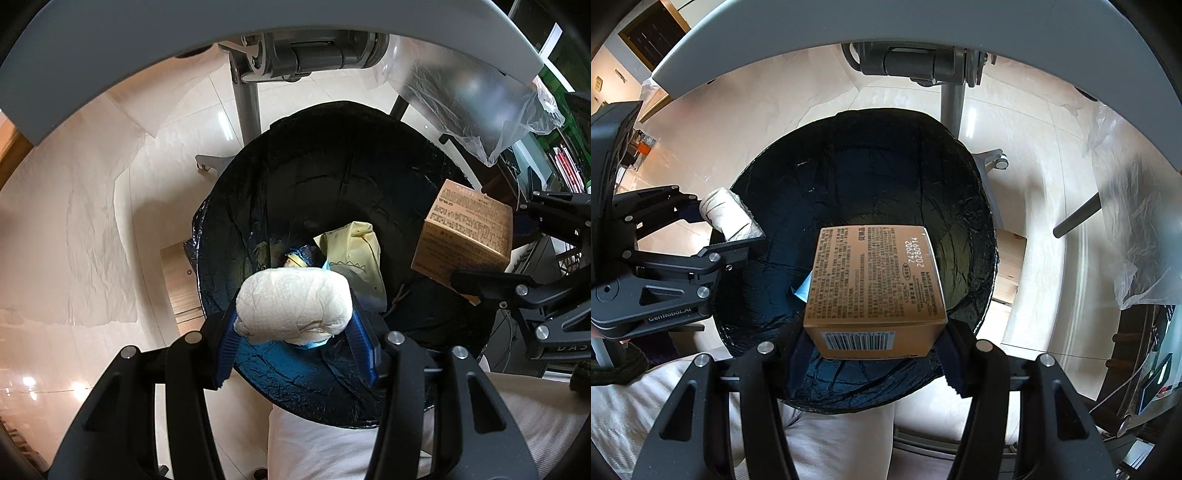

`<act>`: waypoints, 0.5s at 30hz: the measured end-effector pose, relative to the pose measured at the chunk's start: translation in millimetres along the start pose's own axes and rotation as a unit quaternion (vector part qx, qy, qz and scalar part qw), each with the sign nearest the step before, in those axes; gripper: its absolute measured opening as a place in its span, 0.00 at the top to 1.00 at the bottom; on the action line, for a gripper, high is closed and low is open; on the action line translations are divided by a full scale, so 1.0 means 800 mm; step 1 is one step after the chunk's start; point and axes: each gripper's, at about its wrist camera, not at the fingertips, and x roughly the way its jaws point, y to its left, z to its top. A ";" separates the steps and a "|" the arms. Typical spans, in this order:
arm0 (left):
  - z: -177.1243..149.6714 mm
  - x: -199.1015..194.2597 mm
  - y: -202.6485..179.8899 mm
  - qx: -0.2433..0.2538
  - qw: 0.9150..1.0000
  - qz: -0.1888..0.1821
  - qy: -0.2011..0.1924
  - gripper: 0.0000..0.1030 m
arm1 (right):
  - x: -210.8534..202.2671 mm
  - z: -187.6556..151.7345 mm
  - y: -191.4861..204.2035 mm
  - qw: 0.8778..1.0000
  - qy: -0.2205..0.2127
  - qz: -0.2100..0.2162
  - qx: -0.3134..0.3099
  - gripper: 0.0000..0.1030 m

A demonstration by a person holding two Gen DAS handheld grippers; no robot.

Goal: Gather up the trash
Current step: 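Lower the held box and paper ball into the bin opening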

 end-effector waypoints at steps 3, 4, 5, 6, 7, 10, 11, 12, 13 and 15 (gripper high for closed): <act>0.001 0.002 -0.001 0.002 1.000 0.002 0.002 0.49 | 0.001 0.001 0.000 1.000 0.000 -0.002 0.000 0.45; 0.001 0.002 -0.001 0.003 1.000 0.002 0.002 0.49 | 0.002 0.001 0.000 1.000 0.000 -0.002 0.000 0.45; 0.001 0.003 -0.001 0.003 1.000 0.003 0.003 0.49 | 0.002 0.002 0.000 1.000 0.000 -0.003 0.000 0.45; 0.001 0.003 -0.001 0.003 1.000 0.004 0.003 0.49 | 0.003 0.001 0.000 1.000 -0.001 -0.003 0.000 0.45; 0.002 0.003 -0.001 0.004 1.000 0.005 0.003 0.49 | 0.003 0.002 0.000 1.000 -0.001 -0.004 0.000 0.45; 0.003 0.005 -0.002 0.006 1.000 0.007 0.004 0.49 | 0.003 0.002 0.001 1.000 -0.001 -0.004 -0.001 0.45; 0.004 0.006 -0.002 0.006 1.000 0.007 0.004 0.49 | 0.003 0.002 0.002 1.000 0.000 -0.005 -0.001 0.45; 0.004 0.006 -0.002 0.007 1.000 0.008 0.005 0.49 | 0.003 0.002 0.001 1.000 0.000 -0.005 -0.001 0.45; 0.005 0.007 -0.001 0.007 1.000 0.009 0.005 0.49 | 0.003 0.003 0.001 1.000 0.000 -0.005 -0.001 0.45; 0.005 0.007 -0.001 0.006 1.000 0.008 0.005 0.49 | 0.002 0.003 0.001 1.000 0.000 -0.004 -0.001 0.45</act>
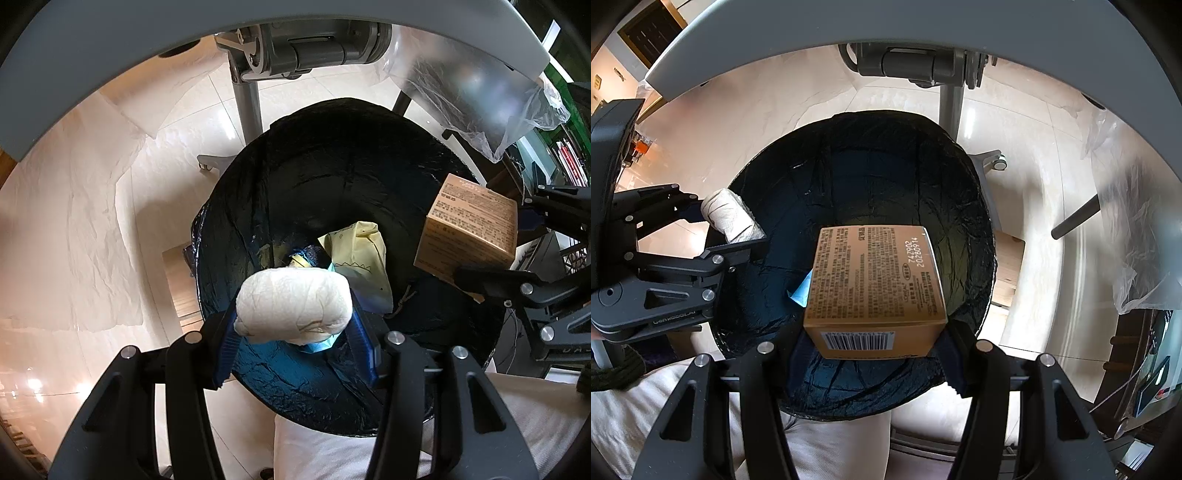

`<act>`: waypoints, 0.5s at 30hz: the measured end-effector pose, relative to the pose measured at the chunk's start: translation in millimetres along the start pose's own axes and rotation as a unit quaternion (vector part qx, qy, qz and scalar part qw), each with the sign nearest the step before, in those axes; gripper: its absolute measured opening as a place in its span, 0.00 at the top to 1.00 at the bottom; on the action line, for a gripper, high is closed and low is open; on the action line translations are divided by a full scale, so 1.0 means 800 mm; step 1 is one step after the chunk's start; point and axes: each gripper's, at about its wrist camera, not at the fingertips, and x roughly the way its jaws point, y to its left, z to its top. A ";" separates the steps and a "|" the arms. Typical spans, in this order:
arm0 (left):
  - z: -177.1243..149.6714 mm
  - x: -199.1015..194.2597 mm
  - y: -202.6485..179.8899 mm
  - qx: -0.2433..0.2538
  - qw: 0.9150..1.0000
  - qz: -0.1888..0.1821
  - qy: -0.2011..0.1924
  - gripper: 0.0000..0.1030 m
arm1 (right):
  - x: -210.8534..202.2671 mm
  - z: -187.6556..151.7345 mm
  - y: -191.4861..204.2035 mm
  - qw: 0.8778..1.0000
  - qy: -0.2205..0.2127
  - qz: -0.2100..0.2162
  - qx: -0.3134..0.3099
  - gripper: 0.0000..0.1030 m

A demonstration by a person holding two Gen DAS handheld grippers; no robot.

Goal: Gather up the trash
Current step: 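Lower the held box and paper ball into the bin opening, then open both tools to drop the box and paper ball into the bin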

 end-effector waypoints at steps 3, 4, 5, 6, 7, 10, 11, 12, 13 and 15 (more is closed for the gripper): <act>0.001 0.000 -0.001 0.002 1.000 0.001 -0.001 0.49 | -0.001 0.000 0.000 1.000 -0.001 0.001 0.000 0.45; 0.001 0.000 -0.001 0.002 1.000 0.002 -0.001 0.49 | -0.002 0.000 0.001 1.000 -0.001 0.001 0.000 0.45; 0.001 0.000 -0.001 0.003 1.000 0.003 -0.001 0.49 | -0.002 0.002 0.000 1.000 0.000 0.001 -0.001 0.45; 0.001 0.000 -0.001 0.003 1.000 0.003 -0.001 0.49 | -0.001 0.003 0.000 1.000 0.000 0.001 -0.001 0.45; 0.001 0.000 0.000 0.002 1.000 0.003 -0.001 0.49 | -0.001 0.003 0.000 1.000 0.000 0.001 -0.002 0.45; 0.003 -0.004 0.002 -0.002 1.000 -0.022 -0.009 0.48 | -0.002 0.003 -0.001 1.000 -0.003 0.000 0.001 0.44; 0.003 -0.005 0.002 -0.003 1.000 -0.024 -0.010 0.45 | -0.004 0.004 -0.002 1.000 -0.006 -0.001 0.004 0.43; 0.004 -0.007 0.001 -0.004 1.000 -0.019 -0.015 0.34 | -0.006 0.004 -0.003 1.000 -0.011 0.000 0.009 0.42; 0.004 -0.010 0.001 -0.004 1.000 -0.015 -0.022 0.25 | -0.008 0.005 -0.004 1.000 -0.013 0.003 0.014 0.35; 0.004 -0.012 0.002 -0.009 1.000 -0.011 -0.028 0.22 | -0.012 0.006 -0.010 0.999 -0.021 0.013 0.030 0.31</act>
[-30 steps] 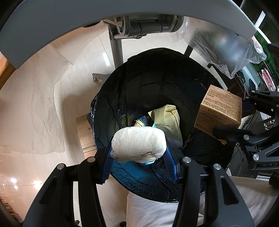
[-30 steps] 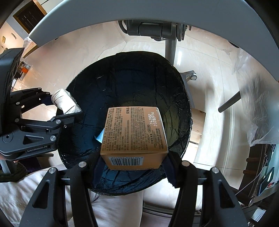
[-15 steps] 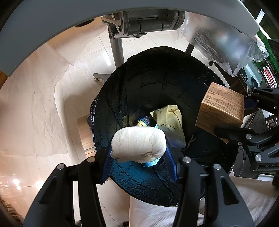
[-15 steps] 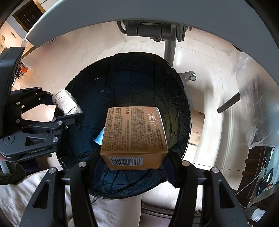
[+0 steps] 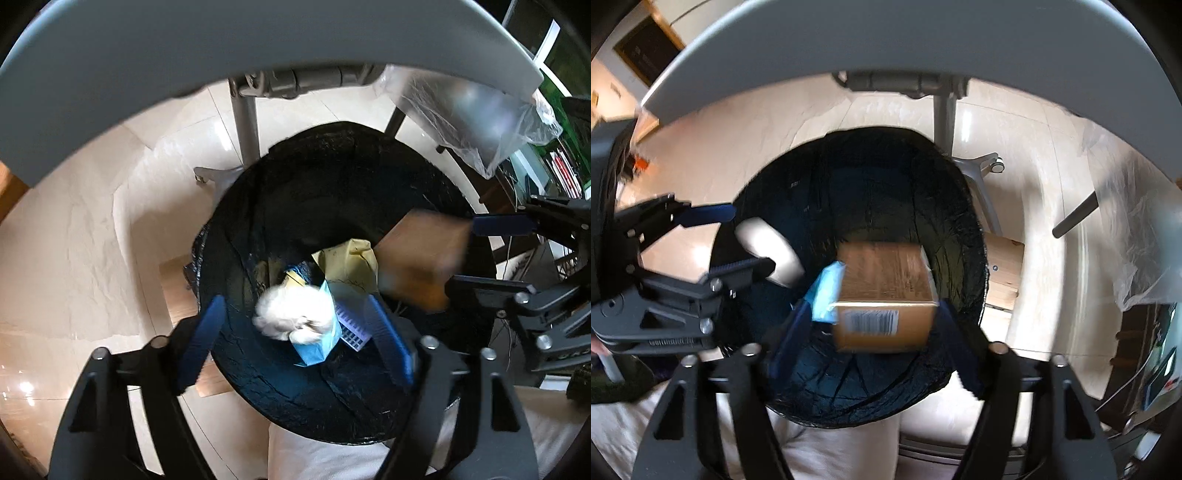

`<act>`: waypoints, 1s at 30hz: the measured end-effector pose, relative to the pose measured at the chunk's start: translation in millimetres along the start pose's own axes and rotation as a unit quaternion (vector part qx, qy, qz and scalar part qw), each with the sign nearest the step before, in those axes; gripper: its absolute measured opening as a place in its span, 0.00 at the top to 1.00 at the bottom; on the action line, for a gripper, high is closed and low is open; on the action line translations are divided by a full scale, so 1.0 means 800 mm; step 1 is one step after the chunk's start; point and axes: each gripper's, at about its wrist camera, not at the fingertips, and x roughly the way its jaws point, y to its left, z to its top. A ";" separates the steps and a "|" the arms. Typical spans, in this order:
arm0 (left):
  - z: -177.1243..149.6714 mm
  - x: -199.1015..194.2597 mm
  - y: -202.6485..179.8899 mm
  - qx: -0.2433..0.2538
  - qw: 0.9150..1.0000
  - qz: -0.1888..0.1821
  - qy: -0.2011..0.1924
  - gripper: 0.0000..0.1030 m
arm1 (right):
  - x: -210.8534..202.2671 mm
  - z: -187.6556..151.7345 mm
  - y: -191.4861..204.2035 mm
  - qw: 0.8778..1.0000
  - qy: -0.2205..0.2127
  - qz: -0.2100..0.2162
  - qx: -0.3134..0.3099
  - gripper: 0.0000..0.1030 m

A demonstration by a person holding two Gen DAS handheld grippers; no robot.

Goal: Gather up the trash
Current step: 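Open both tools to drop the box and paper ball into the bin, then raise both open tools back above the table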

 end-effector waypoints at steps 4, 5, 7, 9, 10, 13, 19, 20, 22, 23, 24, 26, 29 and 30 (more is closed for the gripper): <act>0.001 0.000 0.001 -0.003 1.000 0.004 0.002 0.22 | -0.007 0.003 -0.010 1.000 -0.004 0.009 0.020 0.27; 0.001 0.000 0.002 -0.003 1.000 0.003 0.002 0.22 | -0.008 0.003 -0.011 1.000 -0.005 0.010 0.021 0.26; 0.003 0.000 0.003 -0.006 1.000 0.001 0.002 0.20 | -0.009 0.003 -0.012 1.000 -0.006 0.012 0.023 0.25; 0.004 0.000 0.004 -0.013 1.000 -0.003 0.002 0.18 | -0.007 0.005 -0.012 1.000 -0.006 0.016 0.024 0.20; 0.004 0.000 0.005 -0.015 1.000 -0.004 0.002 0.18 | -0.007 0.005 -0.012 1.000 -0.007 0.019 0.024 0.19; 0.005 0.001 0.008 -0.023 1.000 -0.002 0.006 0.18 | -0.005 0.008 -0.009 1.000 -0.012 0.013 0.019 0.19; 0.001 -0.022 0.013 -0.045 0.999 -0.024 -0.009 0.18 | -0.033 -0.001 -0.003 0.998 -0.052 0.020 -0.002 0.19; -0.001 -0.033 0.013 -0.045 0.998 -0.026 -0.019 0.18 | -0.044 -0.003 -0.001 0.998 -0.065 0.018 -0.007 0.19; -0.003 -0.059 0.013 -0.041 0.998 -0.027 -0.042 0.18 | -0.070 -0.006 0.000 0.996 -0.090 0.018 -0.015 0.18; -0.003 -0.070 0.012 -0.037 0.998 -0.025 -0.052 0.18 | -0.085 -0.007 0.003 0.994 -0.104 0.016 -0.018 0.16; -0.003 -0.082 0.010 -0.031 0.997 -0.022 -0.065 0.18 | -0.097 -0.008 0.004 0.993 -0.116 0.014 -0.021 0.15; 0.000 -0.111 0.009 -0.020 0.996 -0.017 -0.090 0.18 | -0.132 -0.009 0.012 0.987 -0.158 0.003 -0.037 0.10; 0.014 -0.157 0.010 -0.014 0.990 -0.020 -0.136 0.09 | -0.182 -0.004 0.022 0.972 -0.231 -0.002 -0.055 0.04; 0.019 -0.170 0.012 -0.014 0.988 -0.019 -0.155 0.03 | -0.197 0.000 0.025 0.965 -0.256 0.002 -0.056 0.04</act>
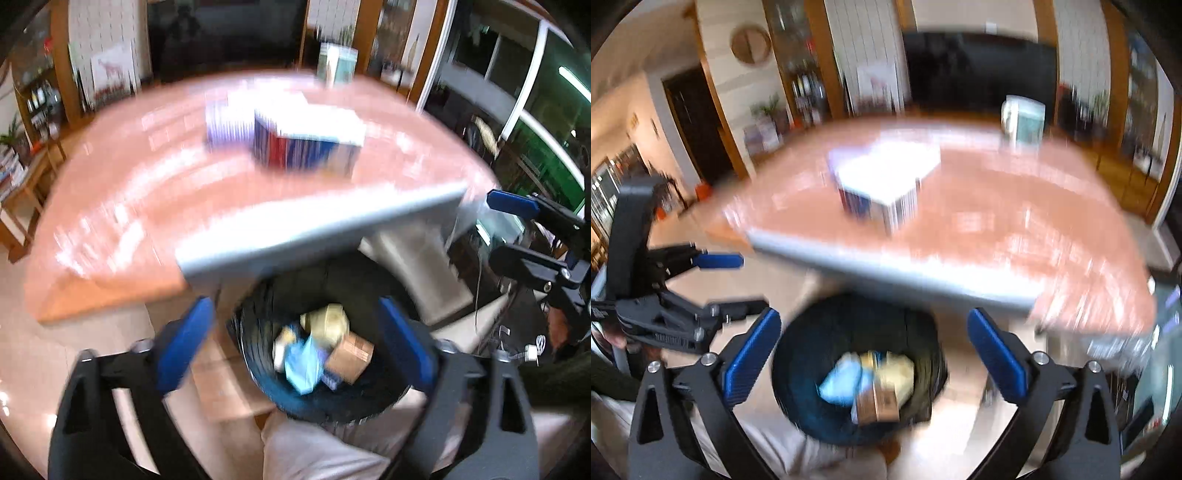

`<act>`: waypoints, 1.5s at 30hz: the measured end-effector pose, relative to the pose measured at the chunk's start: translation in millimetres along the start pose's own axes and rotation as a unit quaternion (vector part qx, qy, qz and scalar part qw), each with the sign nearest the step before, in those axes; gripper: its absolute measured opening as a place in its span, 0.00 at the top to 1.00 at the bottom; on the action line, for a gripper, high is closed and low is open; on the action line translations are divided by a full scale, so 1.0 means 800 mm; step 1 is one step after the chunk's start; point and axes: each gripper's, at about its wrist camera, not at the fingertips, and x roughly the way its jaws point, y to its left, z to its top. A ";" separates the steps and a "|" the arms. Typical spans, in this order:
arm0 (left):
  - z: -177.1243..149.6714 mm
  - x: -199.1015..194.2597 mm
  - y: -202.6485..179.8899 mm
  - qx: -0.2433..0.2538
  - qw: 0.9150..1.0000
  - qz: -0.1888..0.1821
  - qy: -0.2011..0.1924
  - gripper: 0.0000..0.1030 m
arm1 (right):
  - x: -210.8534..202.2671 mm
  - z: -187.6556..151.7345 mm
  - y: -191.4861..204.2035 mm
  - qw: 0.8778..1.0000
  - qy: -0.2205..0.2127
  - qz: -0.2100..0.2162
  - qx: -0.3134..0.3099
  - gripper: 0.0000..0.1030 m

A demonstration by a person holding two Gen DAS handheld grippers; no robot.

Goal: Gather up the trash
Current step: 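Raise both open tools back above the table, then grasp the white medicine box with the right tool while the left tool grasps the purple hair roller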

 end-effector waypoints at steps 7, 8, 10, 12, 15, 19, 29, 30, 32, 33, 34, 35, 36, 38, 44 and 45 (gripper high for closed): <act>0.075 -0.031 0.036 -0.040 0.995 0.035 -0.083 0.02 | 0.013 0.063 0.000 0.996 -0.017 -0.090 0.003 0.04; 0.085 -0.027 0.044 -0.049 0.995 0.039 -0.079 0.02 | 0.022 0.070 0.001 0.996 -0.014 -0.089 -0.006 0.04; 0.102 -0.016 0.056 -0.052 0.995 0.044 -0.072 0.02 | 0.039 0.082 0.002 0.996 -0.004 -0.089 -0.015 0.04; 0.112 -0.004 0.063 -0.047 0.996 0.049 -0.064 0.02 | 0.055 0.092 0.001 0.998 0.011 -0.069 -0.009 0.04; 0.126 0.014 0.071 -0.041 0.998 0.035 -0.044 0.02 | 0.080 0.103 -0.001 0.998 0.028 -0.050 -0.001 0.04; 0.143 0.036 0.079 -0.052 0.998 0.028 -0.025 0.02 | 0.109 0.109 0.005 0.998 0.047 -0.040 -0.005 0.04; 0.181 0.090 0.087 -0.060 0.998 0.017 0.008 0.02 | 0.169 0.109 0.010 0.993 0.080 -0.047 0.078 0.04; 0.183 0.094 0.086 -0.057 0.998 0.016 0.011 0.02 | 0.172 0.109 0.011 0.992 0.080 -0.051 0.086 0.04; 0.188 0.103 0.084 -0.049 0.999 0.016 0.015 0.03 | 0.181 0.108 0.013 0.989 0.083 -0.060 0.104 0.04; 0.189 0.107 0.082 -0.044 0.999 0.016 0.017 0.05 | 0.185 0.108 0.013 0.988 0.082 -0.064 0.110 0.04; 0.190 0.111 0.081 -0.040 0.999 0.016 0.022 0.07 | 0.189 0.108 0.013 0.987 0.082 -0.069 0.116 0.04; 0.190 0.116 0.079 -0.037 0.999 0.018 0.026 0.08 | 0.193 0.108 0.013 0.986 0.082 -0.073 0.123 0.04; 0.190 0.119 0.079 -0.036 0.999 0.019 0.029 0.10 | 0.195 0.108 0.011 0.985 0.080 -0.073 0.133 0.04; 0.189 0.127 0.079 -0.034 0.999 0.017 0.037 0.12 | 0.201 0.108 0.007 0.982 0.078 -0.070 0.154 0.04; 0.183 0.138 0.078 -0.028 0.998 0.009 0.048 0.20 | 0.209 0.107 -0.001 0.979 0.072 -0.060 0.180 0.04; 0.183 0.138 0.078 -0.028 0.998 0.009 0.049 0.21 | 0.210 0.107 -0.002 0.980 0.072 -0.056 0.177 0.04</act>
